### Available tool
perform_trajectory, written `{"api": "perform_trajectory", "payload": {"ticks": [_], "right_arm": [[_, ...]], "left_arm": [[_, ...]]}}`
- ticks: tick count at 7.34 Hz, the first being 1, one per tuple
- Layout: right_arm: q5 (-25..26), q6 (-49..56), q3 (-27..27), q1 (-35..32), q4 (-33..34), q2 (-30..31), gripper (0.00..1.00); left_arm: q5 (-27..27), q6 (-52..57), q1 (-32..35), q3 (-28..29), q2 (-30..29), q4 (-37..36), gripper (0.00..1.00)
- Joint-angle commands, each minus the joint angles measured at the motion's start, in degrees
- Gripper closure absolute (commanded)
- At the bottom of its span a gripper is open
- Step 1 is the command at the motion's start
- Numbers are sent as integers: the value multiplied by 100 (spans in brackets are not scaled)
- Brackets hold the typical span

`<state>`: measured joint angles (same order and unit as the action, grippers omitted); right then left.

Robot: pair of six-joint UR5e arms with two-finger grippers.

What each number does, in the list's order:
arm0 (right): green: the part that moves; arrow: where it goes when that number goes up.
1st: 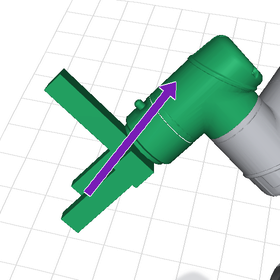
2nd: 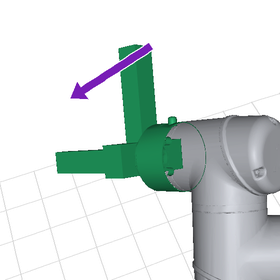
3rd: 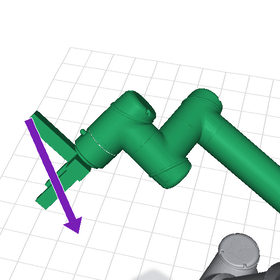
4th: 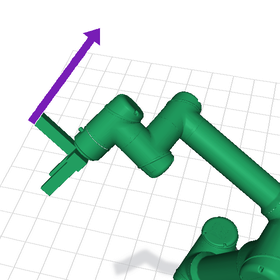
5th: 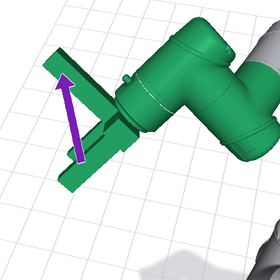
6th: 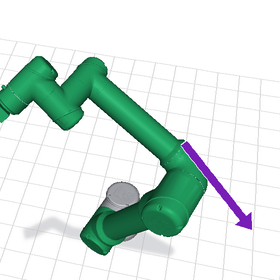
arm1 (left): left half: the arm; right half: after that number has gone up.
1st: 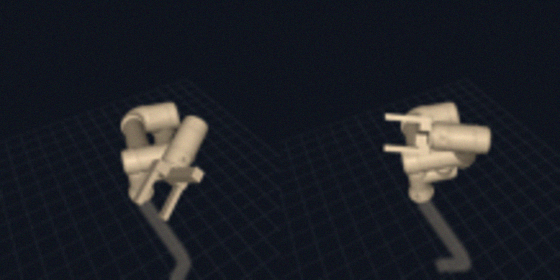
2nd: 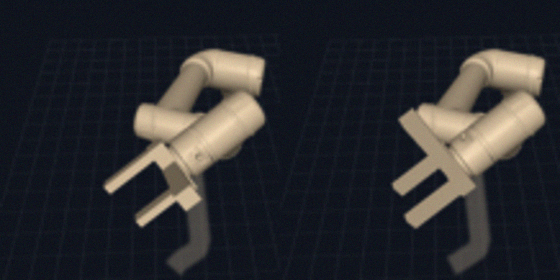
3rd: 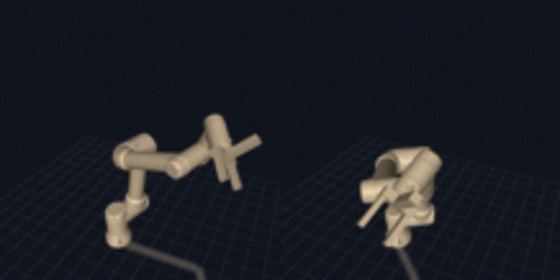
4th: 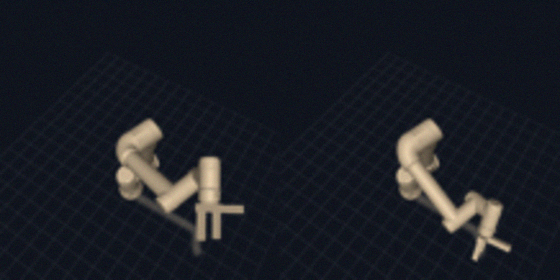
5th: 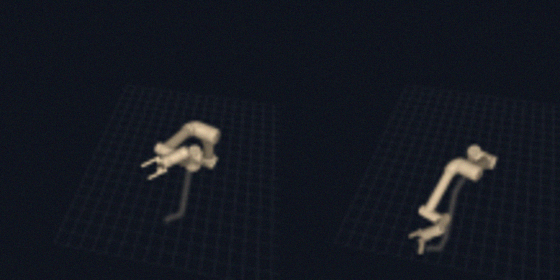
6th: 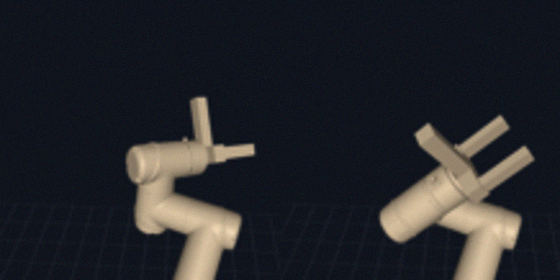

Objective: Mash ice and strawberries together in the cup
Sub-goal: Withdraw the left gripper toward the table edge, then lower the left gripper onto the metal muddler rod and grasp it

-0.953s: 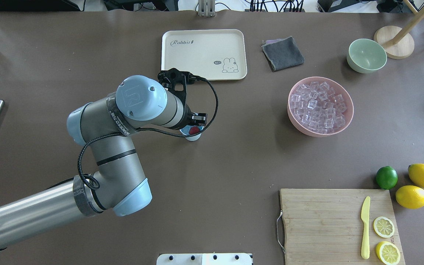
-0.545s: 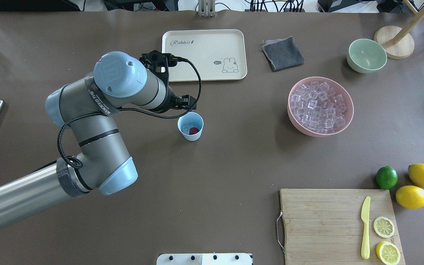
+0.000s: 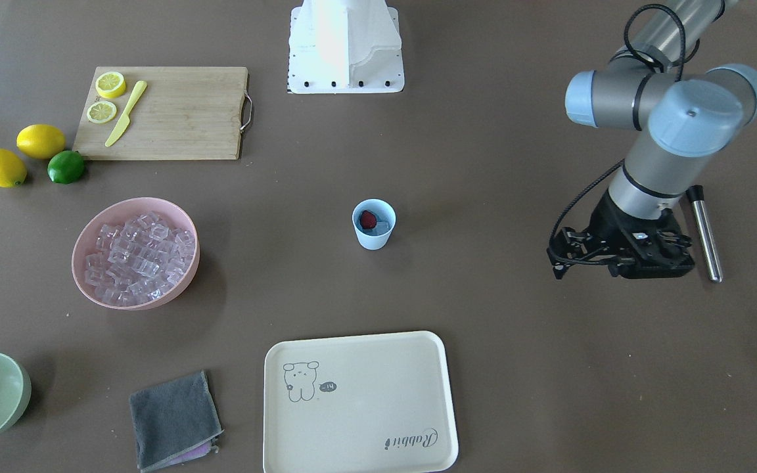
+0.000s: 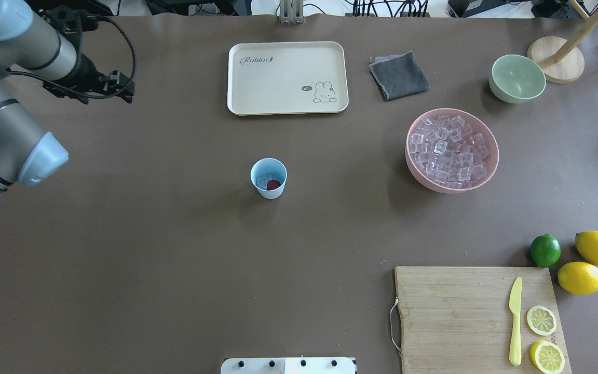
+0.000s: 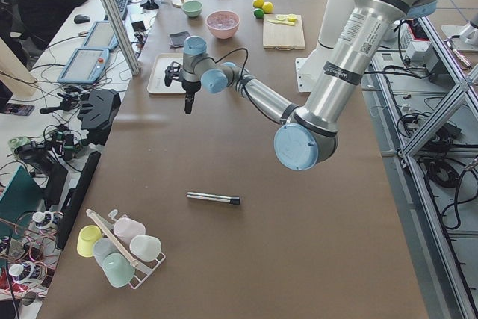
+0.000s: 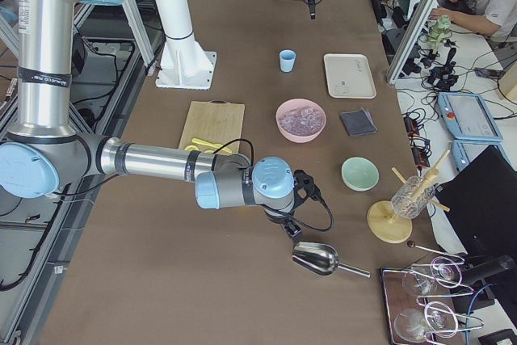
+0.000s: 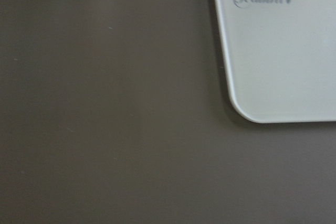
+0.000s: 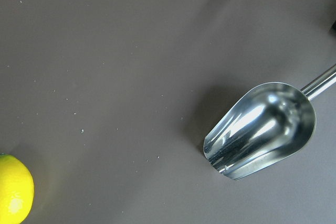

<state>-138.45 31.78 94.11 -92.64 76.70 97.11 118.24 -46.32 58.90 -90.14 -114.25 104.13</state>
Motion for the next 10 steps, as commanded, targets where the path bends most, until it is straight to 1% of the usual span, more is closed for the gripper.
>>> {"api": "perform_trajectory", "payload": {"ticks": [1, 2, 3, 4, 5, 6, 8, 9, 10], "right_arm": [[-16, -23, 229, 0, 3, -43, 1], [-33, -14, 282, 0, 3, -43, 1], [-59, -23, 413, 26, 12, -43, 1], [-138, -40, 519, 70, 12, -104, 1], [-148, -32, 564, 71, 12, -122, 1], [-148, -40, 616, 71, 12, -122, 1], [-156, -32, 669, 71, 3, -61, 1], [-148, -32, 722, 62, -5, -34, 1], [-113, -23, 853, 62, 3, 70, 1]], "left_arm": [[740, 2172, 1311, 1387, 228, 98, 2], [753, 2363, 1464, 1890, 349, 560, 2], [770, 2443, 1475, 2174, 716, 1139, 2], [831, 2392, 1483, 2142, 1007, 1336, 2], [1511, 2191, 1475, 2089, 1158, 1539, 2], [1648, 2093, 1405, 2115, 1325, 1810, 2], [1641, 1812, 1273, 2080, 1528, 2216, 2], [1623, 1367, 1107, 1880, 1520, 2322, 2], [1362, 1250, 888, 1817, 1546, 2497, 2]]}}
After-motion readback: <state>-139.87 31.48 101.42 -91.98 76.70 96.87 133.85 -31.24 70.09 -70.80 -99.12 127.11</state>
